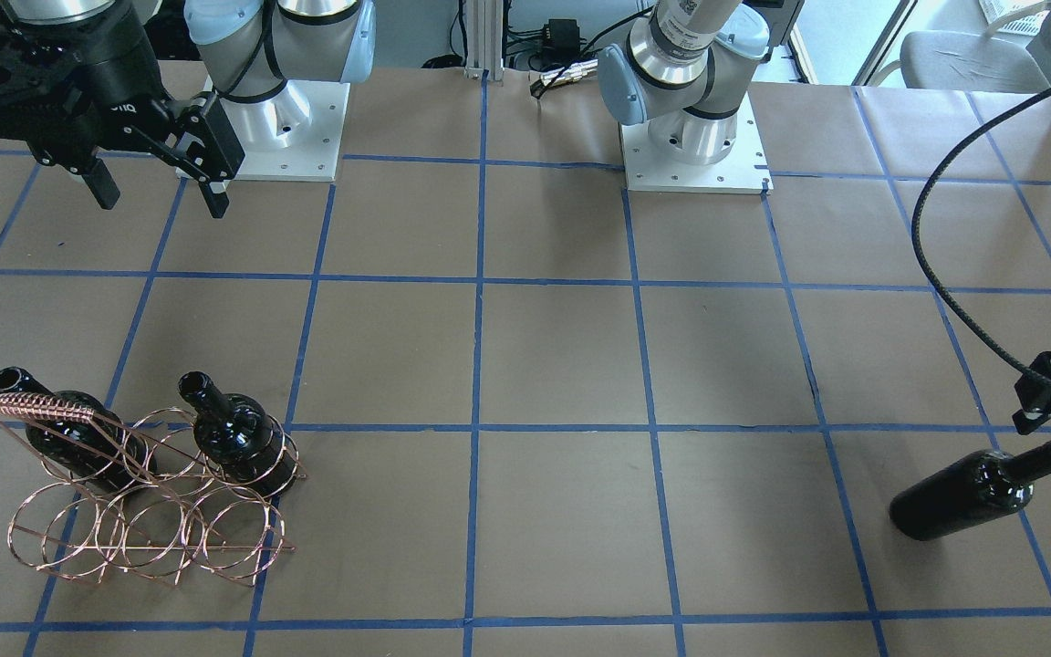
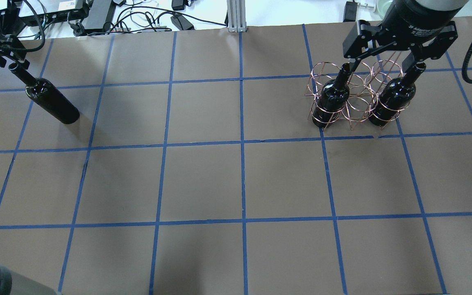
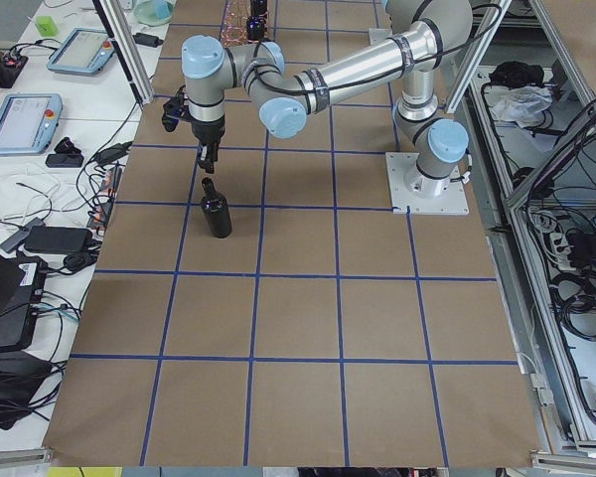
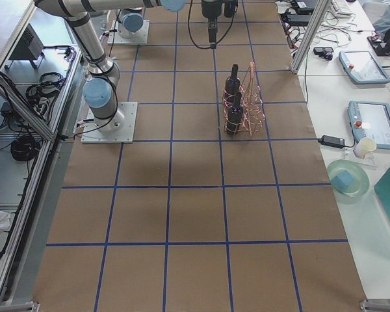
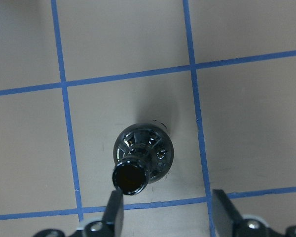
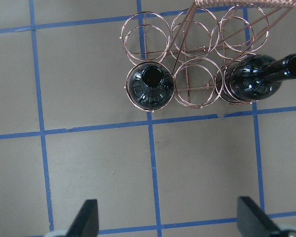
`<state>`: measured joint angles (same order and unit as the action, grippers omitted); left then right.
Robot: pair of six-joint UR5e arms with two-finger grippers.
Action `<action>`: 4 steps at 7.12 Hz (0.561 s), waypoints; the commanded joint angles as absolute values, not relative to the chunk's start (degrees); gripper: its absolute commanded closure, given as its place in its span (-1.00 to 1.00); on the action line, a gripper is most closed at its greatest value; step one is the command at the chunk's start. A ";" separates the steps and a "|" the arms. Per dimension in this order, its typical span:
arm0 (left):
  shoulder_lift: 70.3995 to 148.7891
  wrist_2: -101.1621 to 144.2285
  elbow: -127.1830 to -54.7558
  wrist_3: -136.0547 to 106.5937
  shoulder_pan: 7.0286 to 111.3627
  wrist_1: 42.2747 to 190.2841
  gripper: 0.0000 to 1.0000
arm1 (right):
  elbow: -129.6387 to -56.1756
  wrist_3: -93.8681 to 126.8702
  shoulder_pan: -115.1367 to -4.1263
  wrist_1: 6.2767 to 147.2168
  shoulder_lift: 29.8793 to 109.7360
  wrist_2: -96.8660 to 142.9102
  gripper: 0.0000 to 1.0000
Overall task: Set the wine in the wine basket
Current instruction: 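Lift the bottle with the left gripper, tilting it toward upright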
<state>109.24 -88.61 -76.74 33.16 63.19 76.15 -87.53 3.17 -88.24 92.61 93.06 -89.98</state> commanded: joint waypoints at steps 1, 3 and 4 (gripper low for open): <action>111.43 -85.43 -76.73 36.63 60.65 74.28 -1.00 | -87.28 3.34 -88.15 92.90 93.25 -90.00 -1.00; 114.07 -85.26 -76.73 36.22 60.64 71.02 -0.94 | -87.36 3.43 -88.15 92.55 93.25 -90.61 -1.00; 114.87 -85.17 -76.64 36.04 60.64 69.97 -0.70 | -87.36 3.34 -88.15 92.46 93.25 -90.62 -1.00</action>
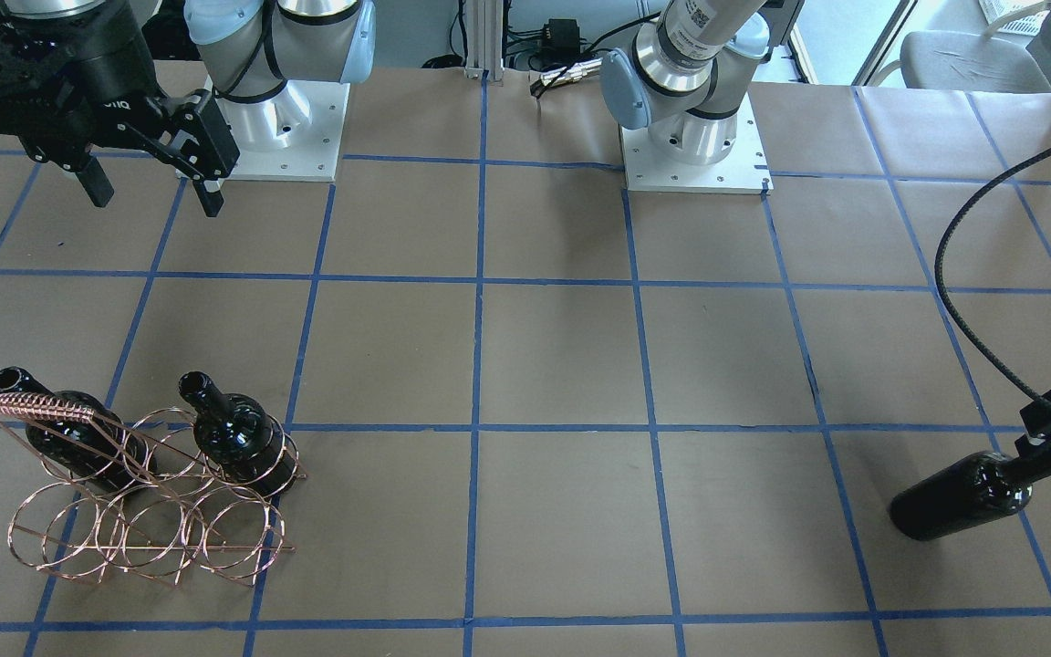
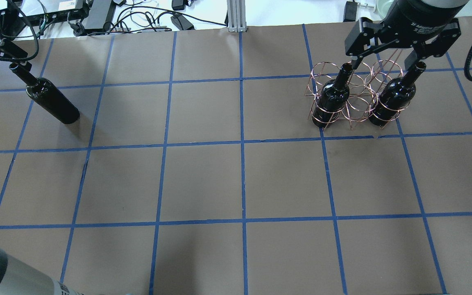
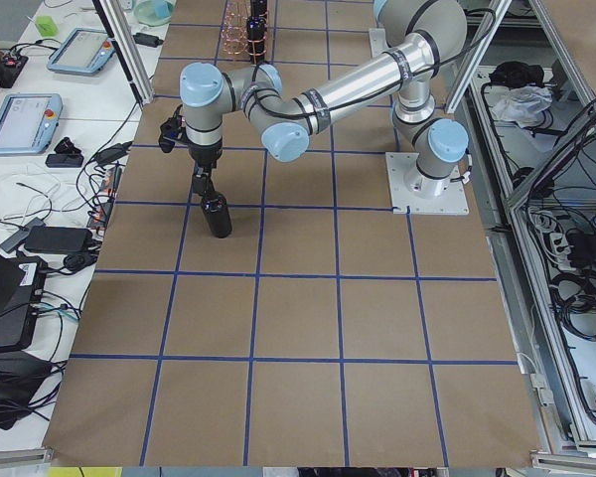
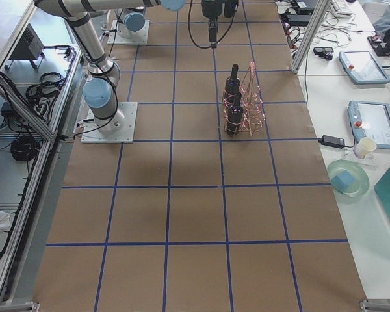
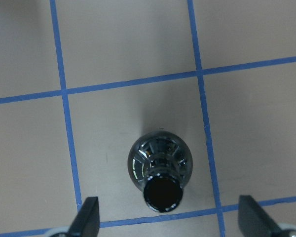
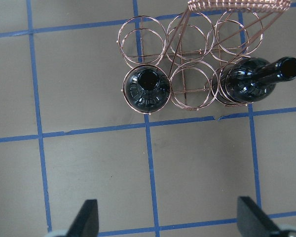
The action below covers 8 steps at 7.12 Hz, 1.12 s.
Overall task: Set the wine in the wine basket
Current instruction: 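Lift the bottle with the left gripper, tilting it toward upright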
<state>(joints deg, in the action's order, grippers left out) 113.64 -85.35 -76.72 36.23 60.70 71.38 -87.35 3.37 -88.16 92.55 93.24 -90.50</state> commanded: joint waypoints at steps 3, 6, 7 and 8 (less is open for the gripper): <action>115.14 -84.64 -76.73 34.63 61.08 70.92 0.08 | -87.54 2.90 -88.42 92.02 93.25 -90.62 -1.00; 115.05 -84.64 -76.82 34.72 61.17 72.42 0.07 | -87.71 2.55 -88.50 92.11 92.99 -90.18 -1.00; 115.05 -84.64 -76.82 34.72 61.17 72.68 0.07 | -87.80 2.46 -88.51 92.20 92.81 -90.09 -1.00; 115.05 -84.73 -76.82 34.72 61.08 73.38 0.06 | -87.80 3.16 -88.59 92.55 92.90 -89.83 -1.00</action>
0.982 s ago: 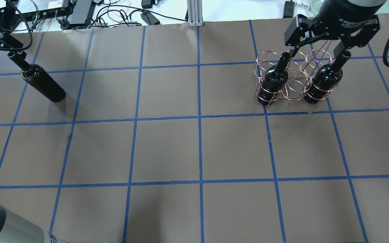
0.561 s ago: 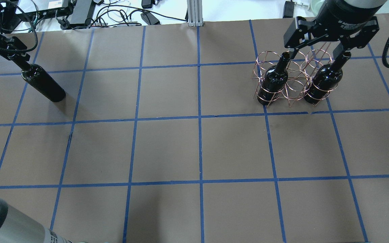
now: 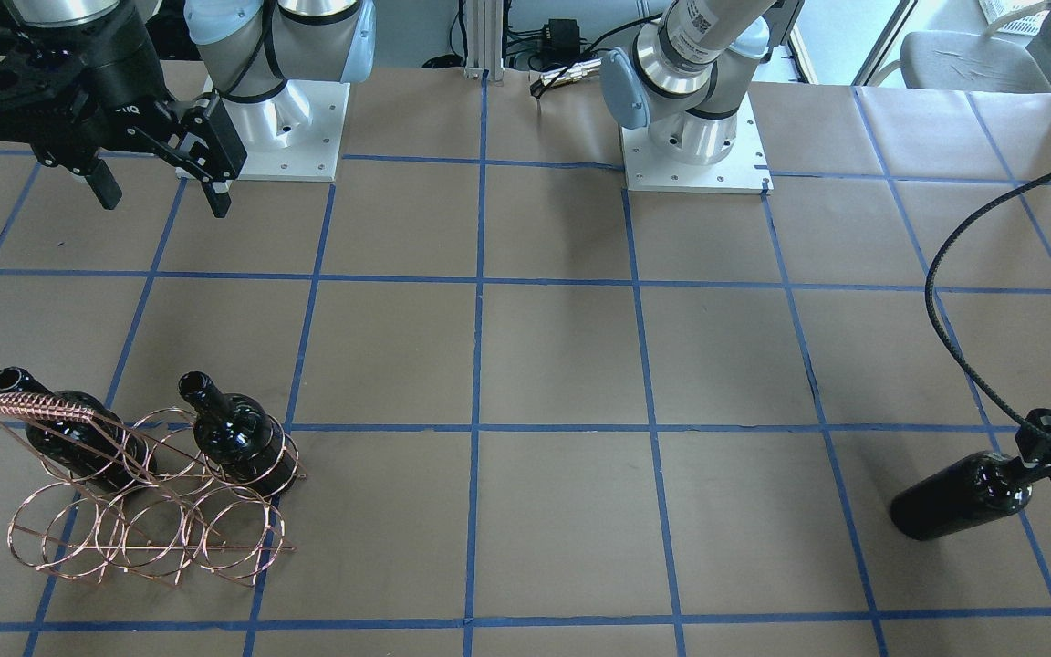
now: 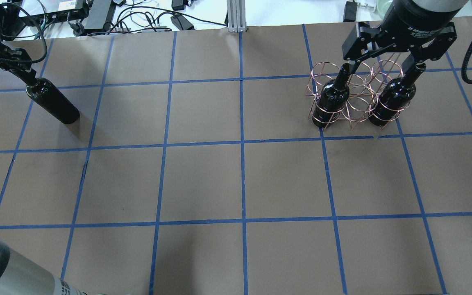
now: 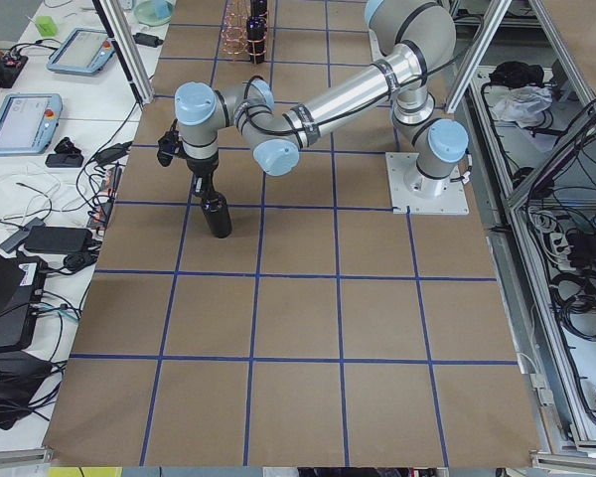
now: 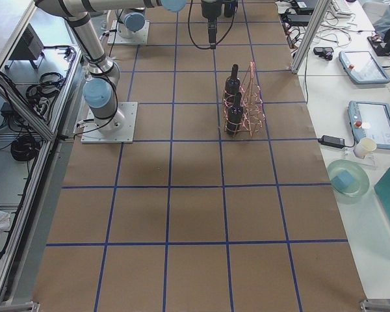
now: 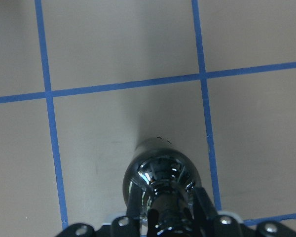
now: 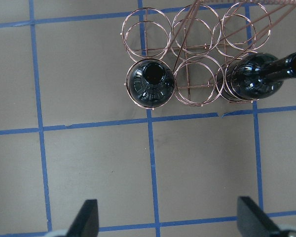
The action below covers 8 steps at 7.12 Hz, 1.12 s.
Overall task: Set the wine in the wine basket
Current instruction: 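Carry the bottle toward the table center and stand it upright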
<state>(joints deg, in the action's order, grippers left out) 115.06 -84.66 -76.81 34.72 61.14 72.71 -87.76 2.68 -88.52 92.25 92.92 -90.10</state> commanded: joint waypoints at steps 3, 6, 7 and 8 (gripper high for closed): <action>114.70 -85.07 -76.82 34.80 61.17 74.26 0.99 | -86.58 3.25 -88.68 93.34 92.03 -89.65 -1.00; 113.04 -84.47 -76.73 33.67 63.18 75.15 1.00 | -83.06 3.25 -88.68 92.81 89.30 -90.00 -1.00; 111.11 -84.90 -76.73 26.09 67.46 75.23 1.00 | -83.14 3.16 -88.68 92.55 89.30 -90.00 -1.00; 109.27 -85.25 -77.16 21.58 72.46 75.32 1.00 | -83.41 3.16 -88.59 92.55 89.38 -90.00 -1.00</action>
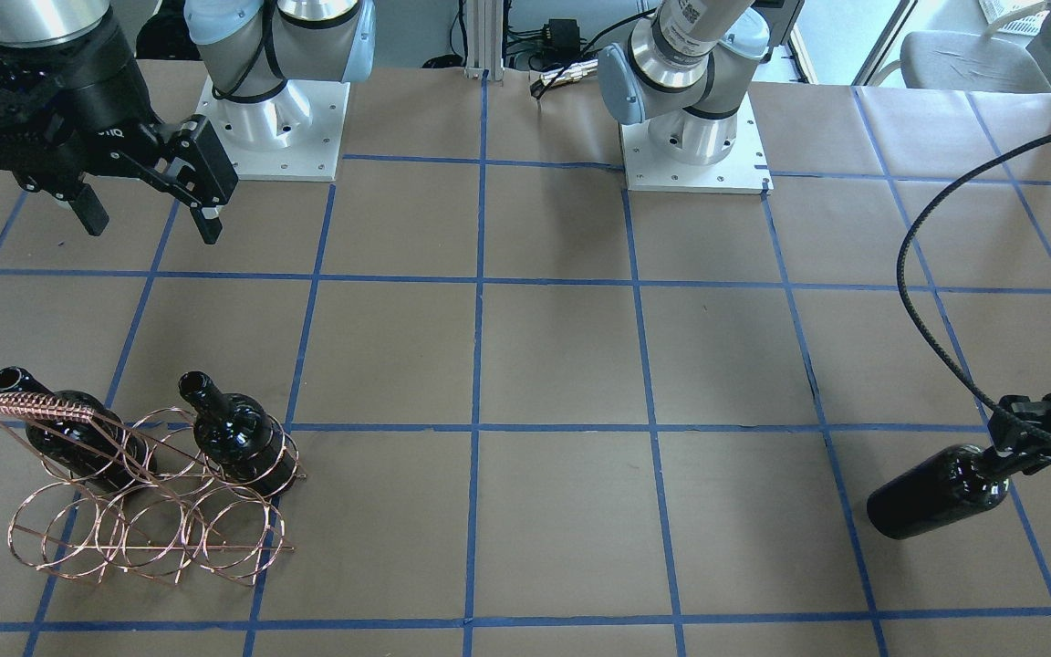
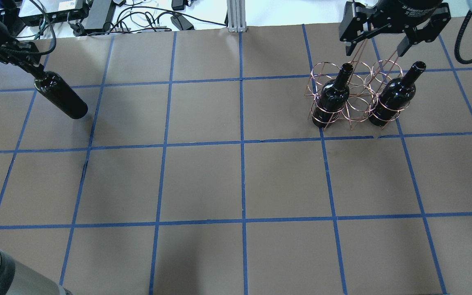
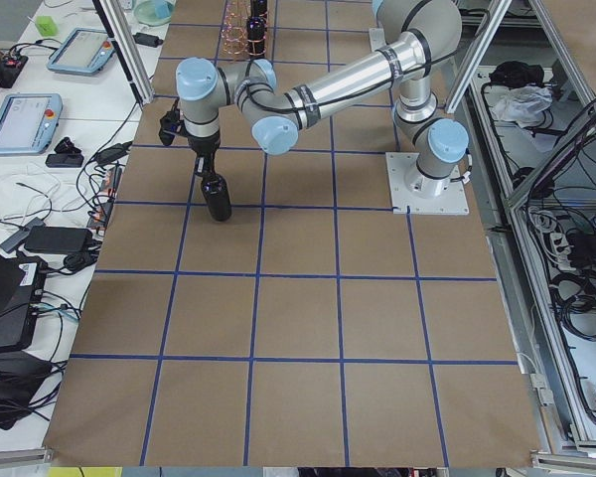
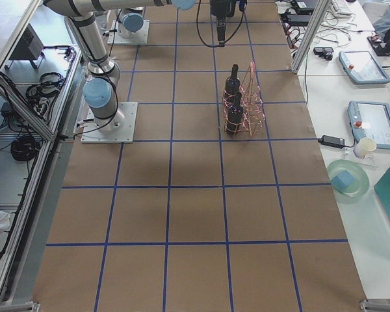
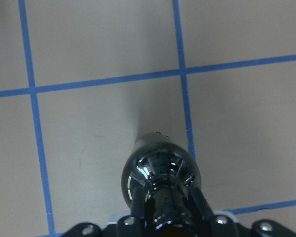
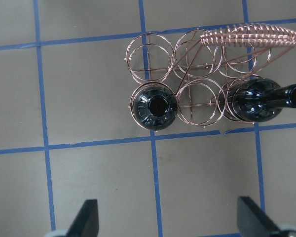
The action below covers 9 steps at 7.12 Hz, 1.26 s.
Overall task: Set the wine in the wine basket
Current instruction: 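Carry the bottle toward the table center and stand it upright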
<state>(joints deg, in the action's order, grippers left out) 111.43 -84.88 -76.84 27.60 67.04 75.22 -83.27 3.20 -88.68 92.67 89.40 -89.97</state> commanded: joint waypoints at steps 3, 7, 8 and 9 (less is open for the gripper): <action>103.99 -84.55 -83.12 9.17 84.07 75.15 1.00 | -83.58 3.16 -88.59 92.46 89.47 -89.91 -1.00; 98.89 -84.81 -92.61 -2.80 96.83 72.69 1.00 | -83.67 3.16 -88.51 92.46 89.47 -89.91 -1.00; 97.83 -84.81 -95.25 -2.99 98.86 71.55 1.00 | -83.67 3.16 -88.51 92.46 89.47 -89.91 -1.00; 97.21 -85.08 -96.93 -3.42 100.53 71.37 1.00 | -83.67 3.16 -88.51 92.37 89.47 -89.91 -1.00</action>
